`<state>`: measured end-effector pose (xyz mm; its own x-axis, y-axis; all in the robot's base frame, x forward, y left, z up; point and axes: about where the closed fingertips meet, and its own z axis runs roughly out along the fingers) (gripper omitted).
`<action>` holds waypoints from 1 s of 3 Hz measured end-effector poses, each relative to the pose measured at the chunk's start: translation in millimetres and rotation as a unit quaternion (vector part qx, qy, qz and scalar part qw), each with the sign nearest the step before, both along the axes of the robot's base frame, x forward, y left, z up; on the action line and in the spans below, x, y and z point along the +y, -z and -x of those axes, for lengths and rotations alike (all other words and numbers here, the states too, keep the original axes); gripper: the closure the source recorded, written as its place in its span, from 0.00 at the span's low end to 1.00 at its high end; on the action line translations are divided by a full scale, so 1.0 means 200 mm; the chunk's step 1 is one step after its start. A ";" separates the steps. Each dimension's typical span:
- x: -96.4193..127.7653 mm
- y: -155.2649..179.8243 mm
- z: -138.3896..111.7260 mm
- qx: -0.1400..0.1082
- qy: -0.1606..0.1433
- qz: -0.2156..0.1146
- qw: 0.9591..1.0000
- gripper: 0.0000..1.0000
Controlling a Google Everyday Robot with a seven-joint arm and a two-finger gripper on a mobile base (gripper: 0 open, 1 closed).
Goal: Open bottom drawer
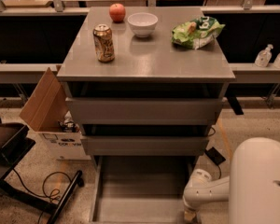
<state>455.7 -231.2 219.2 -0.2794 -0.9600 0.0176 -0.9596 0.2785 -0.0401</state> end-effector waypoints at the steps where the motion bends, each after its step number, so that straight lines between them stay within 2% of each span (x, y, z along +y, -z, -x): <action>1: -0.04 -0.29 -0.05 -0.038 -0.016 0.007 0.999 0.64; 2: -0.06 -0.66 -0.09 -0.081 -0.031 0.016 0.996 0.88; 3: -0.08 -1.01 -0.06 -0.120 -0.038 0.033 0.991 1.00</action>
Offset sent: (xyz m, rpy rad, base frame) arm 0.0372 -0.0208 0.2420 -0.0621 -0.2927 0.1033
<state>467.5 -246.5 420.2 -0.2093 -0.9776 0.0233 -0.9384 0.1941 -0.2859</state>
